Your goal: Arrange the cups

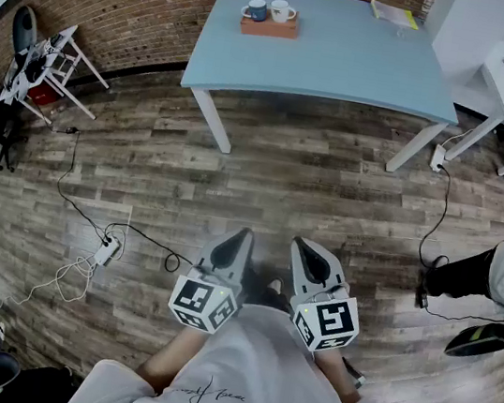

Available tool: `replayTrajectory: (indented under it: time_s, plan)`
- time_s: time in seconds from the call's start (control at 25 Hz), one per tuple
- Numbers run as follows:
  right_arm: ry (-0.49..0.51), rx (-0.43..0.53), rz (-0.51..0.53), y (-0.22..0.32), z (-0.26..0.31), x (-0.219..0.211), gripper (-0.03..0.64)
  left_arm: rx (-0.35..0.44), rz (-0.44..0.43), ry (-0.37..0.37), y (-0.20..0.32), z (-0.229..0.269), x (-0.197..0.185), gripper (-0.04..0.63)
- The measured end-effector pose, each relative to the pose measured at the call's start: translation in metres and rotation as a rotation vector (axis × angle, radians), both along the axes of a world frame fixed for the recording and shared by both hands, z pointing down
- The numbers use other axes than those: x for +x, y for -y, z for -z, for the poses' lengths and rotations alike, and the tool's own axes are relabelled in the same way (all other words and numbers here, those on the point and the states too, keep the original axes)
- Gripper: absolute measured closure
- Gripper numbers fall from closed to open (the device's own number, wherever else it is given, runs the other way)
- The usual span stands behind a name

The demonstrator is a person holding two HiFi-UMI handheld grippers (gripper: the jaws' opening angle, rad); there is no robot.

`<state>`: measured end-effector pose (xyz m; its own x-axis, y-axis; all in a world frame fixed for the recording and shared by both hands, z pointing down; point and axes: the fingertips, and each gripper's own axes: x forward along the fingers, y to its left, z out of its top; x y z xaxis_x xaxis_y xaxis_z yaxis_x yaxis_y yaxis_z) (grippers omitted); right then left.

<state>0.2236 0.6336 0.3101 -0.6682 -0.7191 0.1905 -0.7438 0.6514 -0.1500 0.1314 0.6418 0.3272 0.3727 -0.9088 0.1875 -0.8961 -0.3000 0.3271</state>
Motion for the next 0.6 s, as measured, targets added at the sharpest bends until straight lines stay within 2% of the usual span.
replayTrajectory:
  time_s: [0.36,0.6]
  plan:
    - [-0.005,-0.014,-0.002,0.009,-0.006,0.003,0.598,-0.013,-0.013,-0.002,0.015,-0.004,0.009,0.588]
    - [0.032,-0.066,0.001,0.026,-0.010,0.007,0.597,-0.027,-0.039,-0.009,0.033,-0.006,0.017,0.588]
